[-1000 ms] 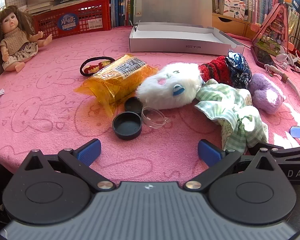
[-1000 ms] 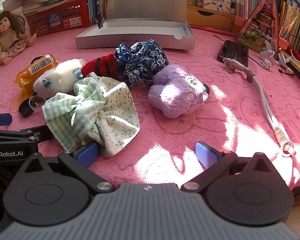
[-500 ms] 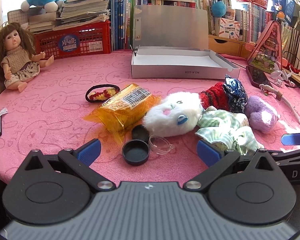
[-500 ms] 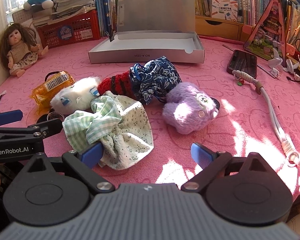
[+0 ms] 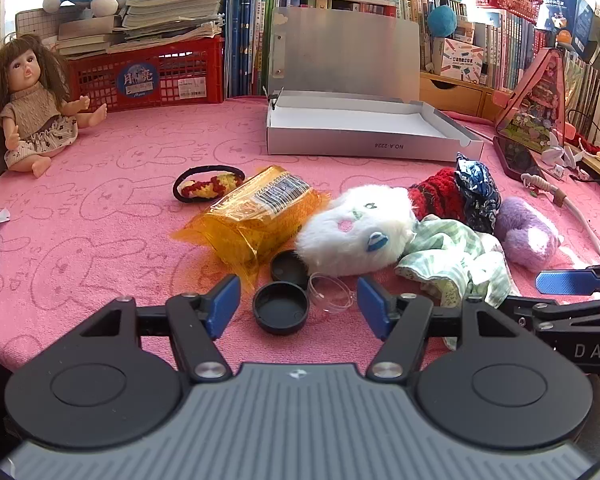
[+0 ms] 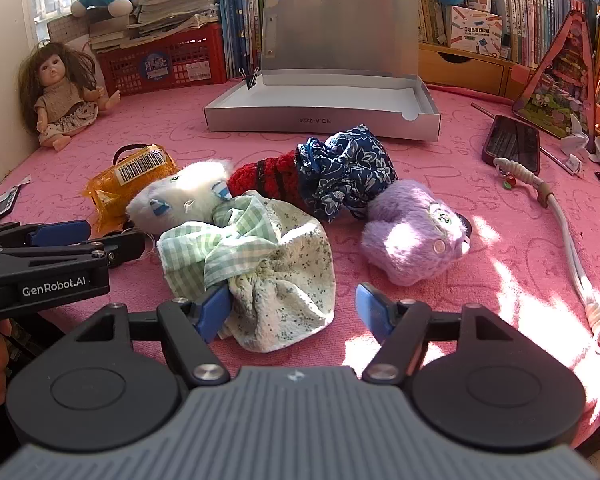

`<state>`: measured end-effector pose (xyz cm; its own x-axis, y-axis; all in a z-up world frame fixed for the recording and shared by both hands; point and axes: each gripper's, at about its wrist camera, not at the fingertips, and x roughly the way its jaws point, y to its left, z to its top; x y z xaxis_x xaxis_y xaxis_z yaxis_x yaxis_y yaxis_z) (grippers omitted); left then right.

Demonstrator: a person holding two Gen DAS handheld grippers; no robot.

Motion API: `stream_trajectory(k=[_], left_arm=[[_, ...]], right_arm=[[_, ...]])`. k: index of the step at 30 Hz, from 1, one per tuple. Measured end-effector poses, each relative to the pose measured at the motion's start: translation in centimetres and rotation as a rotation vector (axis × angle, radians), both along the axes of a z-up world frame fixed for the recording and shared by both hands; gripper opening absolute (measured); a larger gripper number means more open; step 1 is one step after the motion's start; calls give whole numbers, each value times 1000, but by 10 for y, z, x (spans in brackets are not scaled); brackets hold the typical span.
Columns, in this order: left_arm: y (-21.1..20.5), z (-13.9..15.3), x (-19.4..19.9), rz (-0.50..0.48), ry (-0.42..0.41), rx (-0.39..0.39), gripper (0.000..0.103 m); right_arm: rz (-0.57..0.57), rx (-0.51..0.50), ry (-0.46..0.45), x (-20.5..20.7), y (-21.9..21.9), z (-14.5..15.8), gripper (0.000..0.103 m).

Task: Organize objects
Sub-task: 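Move the right gripper toward the green gingham fabric bundle, then grasp the gingham fabric with the right gripper while the left grasps the clear lid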

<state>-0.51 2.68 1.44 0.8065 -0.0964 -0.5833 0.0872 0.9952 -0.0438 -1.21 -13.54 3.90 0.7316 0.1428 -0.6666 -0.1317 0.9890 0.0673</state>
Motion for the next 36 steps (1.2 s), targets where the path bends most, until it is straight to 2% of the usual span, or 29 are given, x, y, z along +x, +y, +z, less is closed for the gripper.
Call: stream_trajectory(k=[2,16,18,19,21,23,26,27,28,29,30,36], left_arm=[[2,-2,0,-1,9,-4,61],[7,-14,2,25,26,16,62],[7,-14,3,27,23,20,61],[7,-14,3,29,22,17,59],[7,-13,3,31,21,9,53],[8,-11,3,32,18,2,43],[7,-9,1,30,15,-12,40],[6,-7,0,30,7,-7,40],[5,-6,-1,28,-4,2,35],[4,-4,-2,25,-18,16,25],[2,-2,-3,17,-28,24,24],[-5,6,-7,-15,-61,38,23]], right_arm=[[11,-3,-1,0,2,0,74],[25,4,19,15,11,-9,72],[32,10,16,14,10,-8,62],[35,12,13,14,10,-7,61],[47,12,9,12,11,-6,51],[58,12,3,11,13,-5,44],[54,-7,4,9,16,-3,27],[46,-12,8,9,16,-3,26],[45,-13,9,9,16,-2,26],[46,-15,10,9,17,-2,24],[46,-19,7,8,17,-1,23],[25,-26,-27,5,13,6,20]])
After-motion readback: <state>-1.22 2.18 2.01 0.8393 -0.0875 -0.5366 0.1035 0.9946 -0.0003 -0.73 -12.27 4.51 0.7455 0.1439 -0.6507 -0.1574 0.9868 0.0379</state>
